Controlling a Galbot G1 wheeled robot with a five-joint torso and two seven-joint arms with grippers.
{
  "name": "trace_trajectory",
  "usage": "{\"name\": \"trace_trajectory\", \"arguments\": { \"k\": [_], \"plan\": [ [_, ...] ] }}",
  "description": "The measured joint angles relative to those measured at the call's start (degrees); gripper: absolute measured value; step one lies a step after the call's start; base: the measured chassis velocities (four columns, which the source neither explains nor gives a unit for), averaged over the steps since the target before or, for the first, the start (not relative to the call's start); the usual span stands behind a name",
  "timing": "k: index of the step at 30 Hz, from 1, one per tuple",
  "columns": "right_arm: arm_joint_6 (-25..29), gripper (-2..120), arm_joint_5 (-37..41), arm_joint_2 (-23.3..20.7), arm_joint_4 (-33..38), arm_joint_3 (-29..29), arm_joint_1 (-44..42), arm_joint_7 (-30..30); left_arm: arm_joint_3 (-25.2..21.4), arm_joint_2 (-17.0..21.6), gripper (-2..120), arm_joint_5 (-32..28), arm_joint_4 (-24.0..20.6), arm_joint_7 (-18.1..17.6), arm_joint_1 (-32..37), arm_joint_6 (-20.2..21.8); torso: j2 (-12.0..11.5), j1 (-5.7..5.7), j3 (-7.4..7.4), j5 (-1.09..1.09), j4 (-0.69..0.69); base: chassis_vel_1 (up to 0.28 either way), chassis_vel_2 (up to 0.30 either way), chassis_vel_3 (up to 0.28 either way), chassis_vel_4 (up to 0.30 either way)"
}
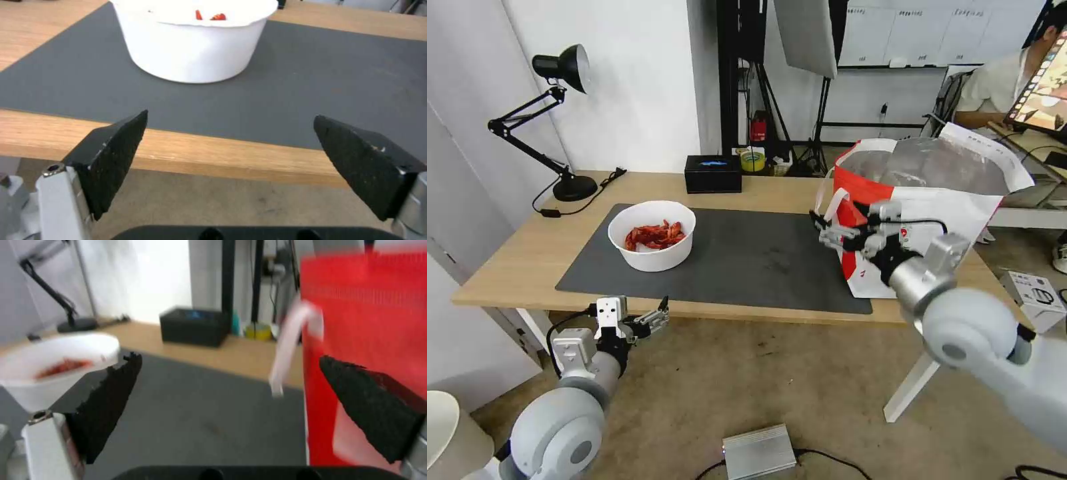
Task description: Pick up the trash from the table and place it into the takeout bag.
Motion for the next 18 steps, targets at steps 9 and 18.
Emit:
{"name": "trace_trajectory", "arguments": {
  "k": [9, 18],
  "plan": [
    [-2.05, 100, -2.58, 0.47, 1.03, 0.43, -8.19, 3.66, -1.24, 0.50, 100, -0.02, -0.20, 0.02, 0.35, 0.00, 0.00, 0.00, 0.00, 0.01, 0.00, 0.000, 0.000, 0.000, 0.000],
    [-2.92, 100, -5.01, -0.45, 2.77, 1.36, -15.52, 7.10, -2.57, 0.48, 100, 0.00, -0.66, 0.04, 1.82, -0.01, 0.00, 0.00, 0.00, 0.00, 0.00, 0.000, 0.000, 0.000, 0.000]
  ]
}}
